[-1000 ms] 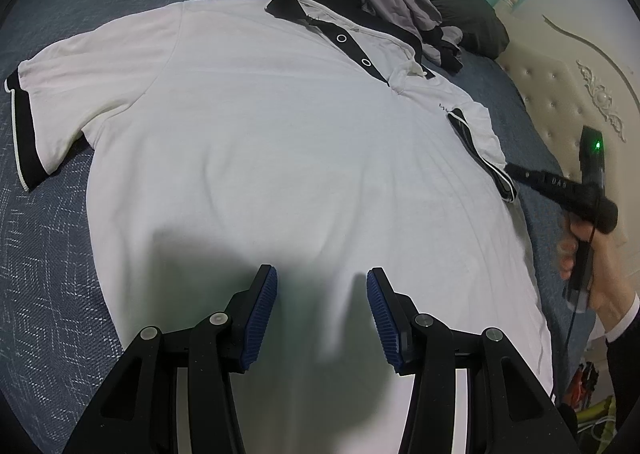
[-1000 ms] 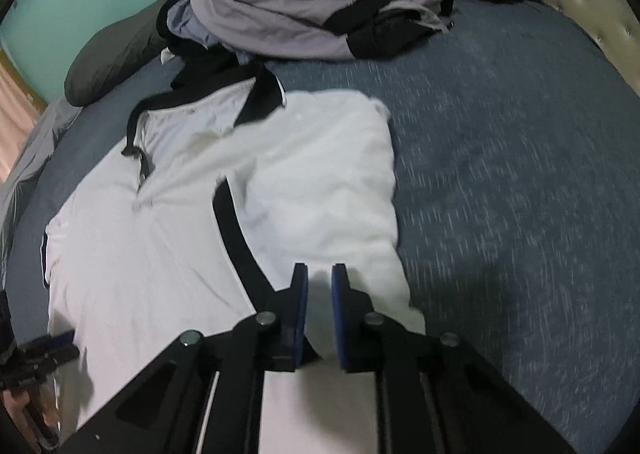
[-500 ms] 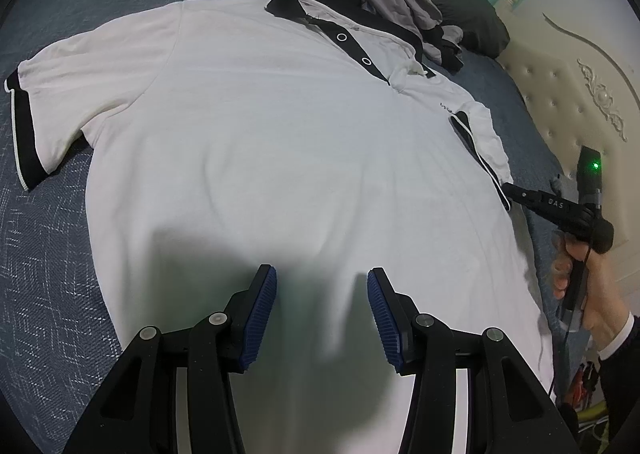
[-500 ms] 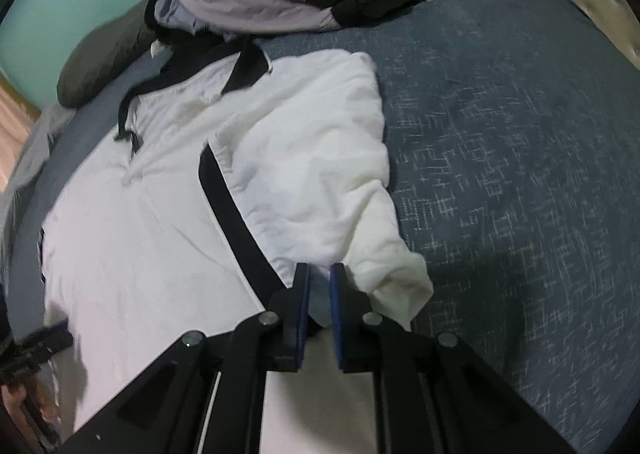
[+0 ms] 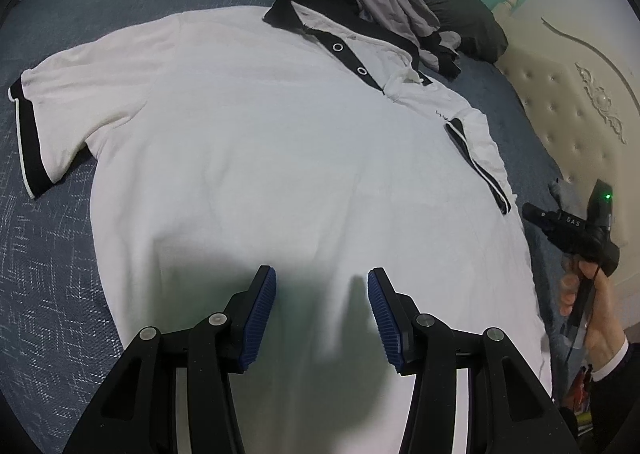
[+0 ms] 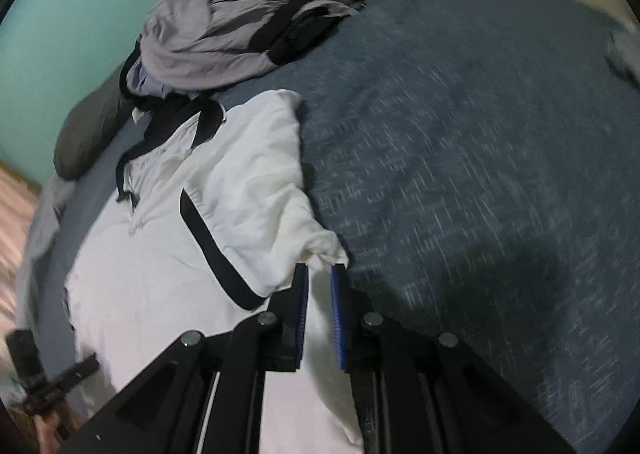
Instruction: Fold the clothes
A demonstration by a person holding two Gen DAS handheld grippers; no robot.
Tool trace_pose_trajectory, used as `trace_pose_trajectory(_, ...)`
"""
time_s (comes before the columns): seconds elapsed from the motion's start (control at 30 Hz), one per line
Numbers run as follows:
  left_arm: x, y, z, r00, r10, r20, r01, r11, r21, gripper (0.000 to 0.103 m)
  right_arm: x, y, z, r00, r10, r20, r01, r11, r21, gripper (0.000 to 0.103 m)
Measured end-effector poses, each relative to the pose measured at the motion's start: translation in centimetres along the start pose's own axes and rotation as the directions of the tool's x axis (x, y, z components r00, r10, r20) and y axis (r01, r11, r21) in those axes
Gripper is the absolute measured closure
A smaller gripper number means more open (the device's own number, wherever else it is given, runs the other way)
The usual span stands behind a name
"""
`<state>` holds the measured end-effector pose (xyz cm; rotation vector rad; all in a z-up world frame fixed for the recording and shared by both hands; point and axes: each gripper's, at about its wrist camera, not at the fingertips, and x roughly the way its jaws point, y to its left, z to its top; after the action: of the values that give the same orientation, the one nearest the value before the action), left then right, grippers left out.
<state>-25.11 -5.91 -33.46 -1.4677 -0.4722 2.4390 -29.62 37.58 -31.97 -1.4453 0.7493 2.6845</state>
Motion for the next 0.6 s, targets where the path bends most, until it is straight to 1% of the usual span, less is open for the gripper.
trace_pose_trajectory(0.03, 0.0, -0.1, 0.0, 1.000, 0.001, 0.001, -0.001, 1.000, 0.002, 0.051, 0.0, -0.6, 0.0, 1.000, 0.010, 0.000, -0.010, 0.999, 0.032, 0.087)
trace_pose_trajectory(0.1, 0.1, -0.4, 0.0, 1.000, 0.010, 0.002, -0.011, 1.000, 0.010, 0.051, 0.1, -1.6, 0.0, 0.998, 0.061, 0.015, -0.063, 0.991, 0.117, 0.083)
trace_pose_trajectory(0.17, 0.2, -0.6, -0.1, 1.000, 0.018, 0.001, -0.018, 1.000, 0.013, 0.051, 0.3, -1.7, 0.0, 0.994, 0.104, 0.019, -0.106, 0.983, 0.153, 0.078)
trace_pose_trajectory(0.3, 0.5, -0.8, -0.4, 1.000, 0.028, -0.001, -0.028, 0.999, 0.015, 0.051, 0.9, -1.6, 0.3, 0.986, 0.163, 0.021, -0.164, 0.965, 0.206, 0.077)
trace_pose_trajectory(0.43, 0.4, -0.6, -0.3, 1.000, 0.024, 0.003, -0.024, 1.000, 0.010, 0.051, 1.9, -1.5, 0.8, 0.984, 0.177, -0.001, -0.171, 0.953, 0.252, 0.076)
trace_pose_trajectory(0.47, 0.4, -0.5, -0.3, 1.000, 0.022, 0.003, -0.022, 1.000, 0.007, 0.051, 2.2, -1.7, 0.7, 0.982, 0.190, 0.002, -0.184, 0.945, 0.271, 0.076)
trace_pose_trajectory(0.5, 0.4, -0.4, -0.3, 1.000, 0.022, 0.002, -0.022, 1.000, 0.006, 0.051, 2.3, -1.8, 0.7, 0.979, 0.203, 0.009, -0.198, 0.938, 0.285, 0.077)
trace_pose_trajectory(0.53, 0.4, -0.4, -0.3, 1.000, 0.022, 0.001, -0.022, 1.000, 0.006, 0.051, 2.3, -2.0, 0.7, 0.978, 0.207, 0.019, -0.203, 0.934, 0.293, 0.079)
trace_pose_trajectory(0.57, 0.4, -0.3, -0.3, 1.000, 0.023, 0.001, -0.023, 1.000, 0.007, 0.051, 2.3, -2.1, 0.6, 0.977, 0.209, 0.028, -0.208, 0.931, 0.300, 0.091)
trace_pose_trajectory(0.6, 0.4, -0.3, -0.4, 1.000, 0.023, 0.000, -0.023, 1.000, 0.007, 0.051, 2.2, -2.1, 0.5, 0.977, 0.211, 0.031, -0.210, 0.931, 0.299, 0.094)
